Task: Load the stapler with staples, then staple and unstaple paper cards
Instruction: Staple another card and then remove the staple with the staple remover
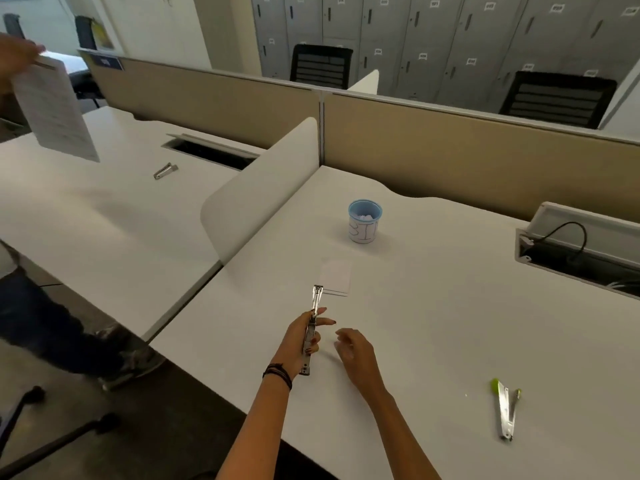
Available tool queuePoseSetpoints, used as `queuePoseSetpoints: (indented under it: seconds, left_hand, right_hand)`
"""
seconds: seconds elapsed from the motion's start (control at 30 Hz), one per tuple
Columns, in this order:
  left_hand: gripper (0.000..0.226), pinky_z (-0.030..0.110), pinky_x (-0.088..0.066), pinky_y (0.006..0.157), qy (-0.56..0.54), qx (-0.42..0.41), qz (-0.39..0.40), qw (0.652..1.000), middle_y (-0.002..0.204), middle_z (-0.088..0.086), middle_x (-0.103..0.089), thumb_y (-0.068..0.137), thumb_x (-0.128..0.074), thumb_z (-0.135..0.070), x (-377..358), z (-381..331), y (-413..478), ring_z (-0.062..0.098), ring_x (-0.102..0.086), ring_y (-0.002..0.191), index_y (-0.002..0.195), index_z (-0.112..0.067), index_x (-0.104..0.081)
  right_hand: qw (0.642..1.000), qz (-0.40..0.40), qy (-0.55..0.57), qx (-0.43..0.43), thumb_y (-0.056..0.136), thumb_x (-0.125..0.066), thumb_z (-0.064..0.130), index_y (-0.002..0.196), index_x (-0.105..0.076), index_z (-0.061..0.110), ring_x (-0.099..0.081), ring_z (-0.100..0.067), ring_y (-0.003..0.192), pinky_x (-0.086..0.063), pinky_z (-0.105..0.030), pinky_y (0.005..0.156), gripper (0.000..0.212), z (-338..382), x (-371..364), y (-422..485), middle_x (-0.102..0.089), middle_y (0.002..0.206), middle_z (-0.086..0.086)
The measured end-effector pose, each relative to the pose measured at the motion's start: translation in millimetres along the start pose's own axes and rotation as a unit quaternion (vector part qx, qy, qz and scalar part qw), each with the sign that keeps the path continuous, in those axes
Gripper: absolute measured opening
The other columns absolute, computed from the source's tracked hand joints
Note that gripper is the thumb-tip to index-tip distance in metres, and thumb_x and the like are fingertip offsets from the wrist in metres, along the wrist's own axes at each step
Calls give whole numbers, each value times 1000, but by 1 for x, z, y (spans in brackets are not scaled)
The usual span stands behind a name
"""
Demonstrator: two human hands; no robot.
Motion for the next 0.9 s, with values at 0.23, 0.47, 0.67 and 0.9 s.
queuePoseSetpoints:
  seconds: [0.23,0.47,0.67,0.9]
  left_hand:
    - [28,14,-26,33,2,-18,-19,1000,110,10,-71,95,-40,-24,42,-16,-12,5,-31,38,102,-6,-60]
    - [26,14,-26,32,-19,-31,-59,998,105,11,-72,94,-42,-23,61,-21,-11,5,-31,37,101,-6,-59]
    - [26,15,-26,33,13,-16,-97,995,97,8,-74,92,-43,-23,53,-12,-7,7,-34,39,99,-6,-61]
    - [33,16,-26,36,109,-4,1,994,94,8,-74,97,-38,-25,2,-7,-7,7,-37,42,109,-8,-63]
  right_hand:
    - [999,10,-32,15,79,-69,17,125,-48,15,-52,-13,100,-42,-23,91,50,14,-39,14,-55,108,5]
    - [996,-26,-79,37,83,-63,13,121,-52,16,-54,-14,92,-48,-29,85,39,16,-49,20,-61,96,1]
    - [999,-47,-3,26,81,-68,12,109,-53,20,-62,-13,80,-48,-17,69,33,23,-24,16,-64,85,2]
    - [980,-154,103,72,79,-72,11,109,-53,20,-65,-8,84,-52,-18,74,36,64,43,15,-68,88,7]
Point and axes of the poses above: each hand's wrist, its own y-axis towards the middle knuckle, its own x-axis out of the back of the hand, z = x × y, the point moved 5 cm from there along y, towards the middle knuckle
